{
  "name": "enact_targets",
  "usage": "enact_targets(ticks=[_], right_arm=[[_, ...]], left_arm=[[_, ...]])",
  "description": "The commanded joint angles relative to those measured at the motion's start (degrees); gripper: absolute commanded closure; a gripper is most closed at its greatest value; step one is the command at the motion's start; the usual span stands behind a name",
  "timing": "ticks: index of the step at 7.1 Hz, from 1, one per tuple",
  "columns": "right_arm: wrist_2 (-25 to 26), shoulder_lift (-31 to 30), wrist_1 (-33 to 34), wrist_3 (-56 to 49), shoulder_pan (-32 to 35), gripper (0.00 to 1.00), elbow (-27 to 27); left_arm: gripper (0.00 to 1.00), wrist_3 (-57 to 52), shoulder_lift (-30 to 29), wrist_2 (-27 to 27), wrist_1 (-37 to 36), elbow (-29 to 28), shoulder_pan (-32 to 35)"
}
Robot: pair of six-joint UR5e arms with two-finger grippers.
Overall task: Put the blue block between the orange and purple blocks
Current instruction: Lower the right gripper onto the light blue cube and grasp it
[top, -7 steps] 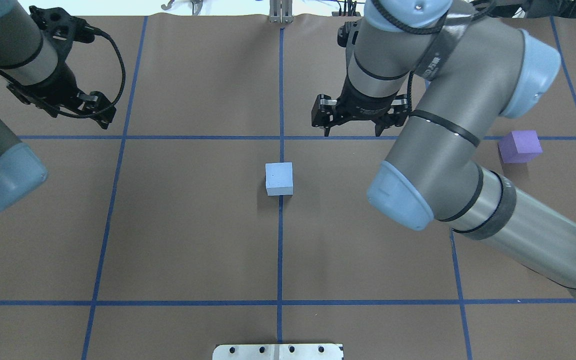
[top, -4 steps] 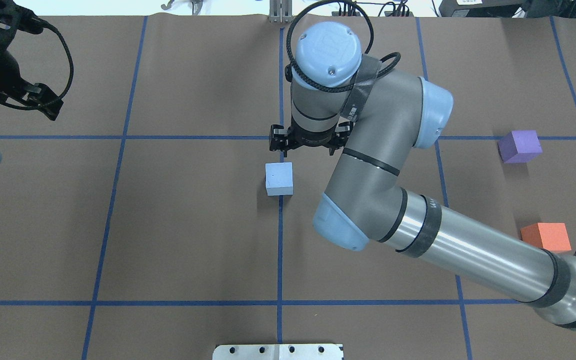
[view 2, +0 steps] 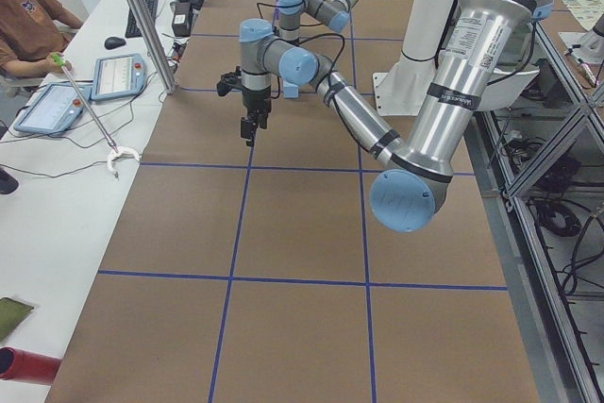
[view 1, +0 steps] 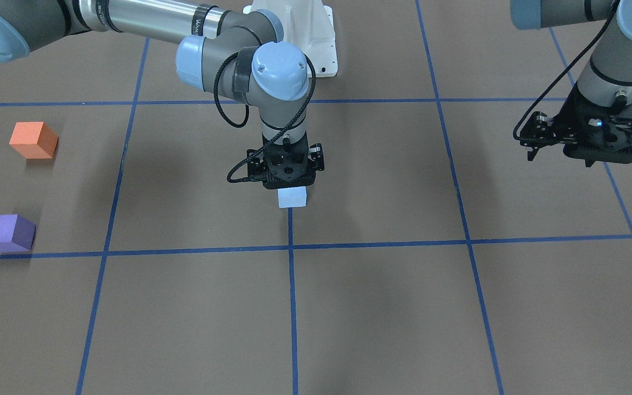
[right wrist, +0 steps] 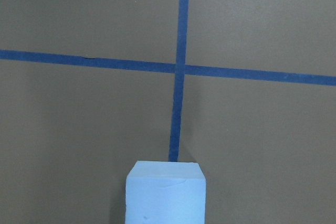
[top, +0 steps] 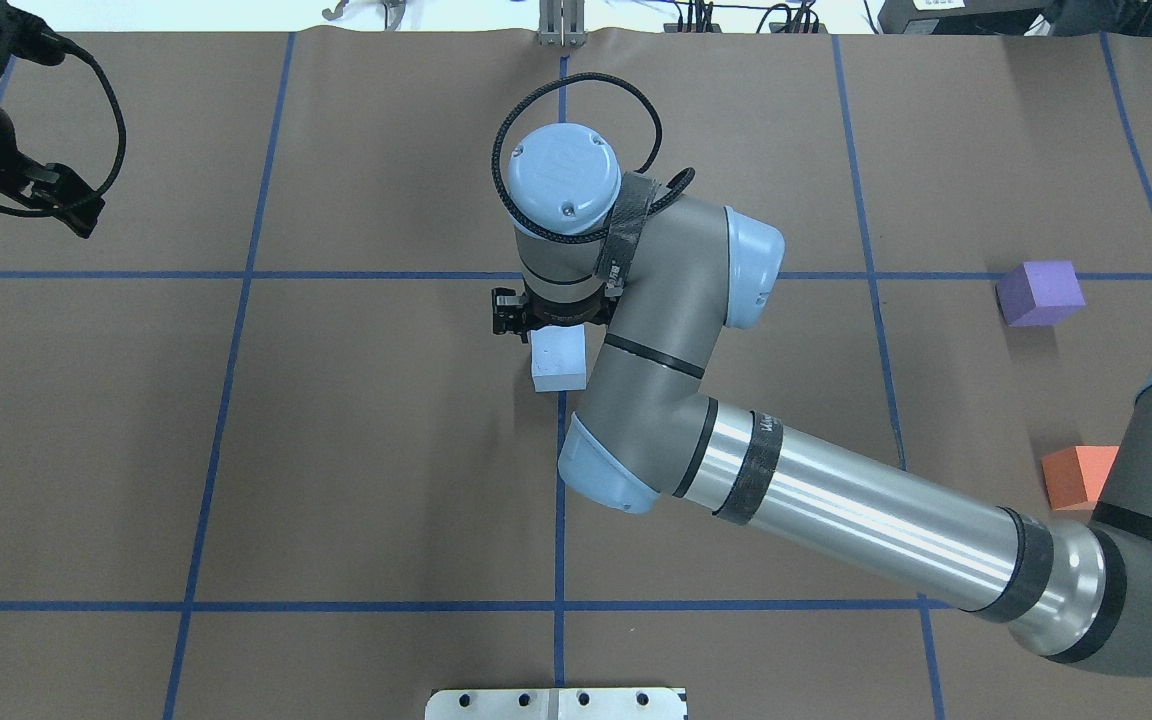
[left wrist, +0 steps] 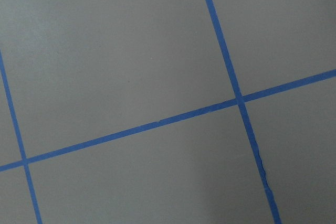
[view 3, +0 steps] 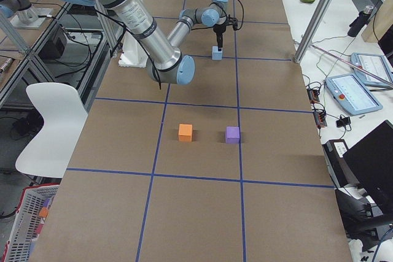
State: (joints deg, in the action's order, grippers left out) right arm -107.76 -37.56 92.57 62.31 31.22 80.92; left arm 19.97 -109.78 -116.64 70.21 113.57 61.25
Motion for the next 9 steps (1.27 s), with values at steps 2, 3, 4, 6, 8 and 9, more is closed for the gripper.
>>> enact_targets(ticks=[2,3,4,6,8,9], right_arm=[[0.8,0.9,-3.7,-0.2,-0.9,0.0,-5.0],[1.1,0.9,-4.9,-0.1,-1.2,0.0,-5.8],[1.8,0.8,-5.3,-0.1,-1.9,0.0,-7.0],[2.5,0.7,-6.4,0.0,-2.8,0.05,-8.0],[2.4,0.7,-6.6,-0.2,-2.8,1.0,-8.1],[1.9,0.9,-6.8,0.5,-2.7,1.0,-7.1]], left_arm=[[0.0,0.0,0.0,0.0,0.0,-0.5,0.0],[0.0,0.0,0.0,0.0,0.0,-0.5,0.0],[0.0,0.0,0.0,0.0,0.0,-0.5,0.0],[0.0,0.0,-0.1,0.0,0.0,-0.5,0.0],[0.0,0.0,-0.1,-0.1,0.0,-0.5,0.0],[0.0,0.0,-0.1,-0.1,0.0,-0.5,-0.1]])
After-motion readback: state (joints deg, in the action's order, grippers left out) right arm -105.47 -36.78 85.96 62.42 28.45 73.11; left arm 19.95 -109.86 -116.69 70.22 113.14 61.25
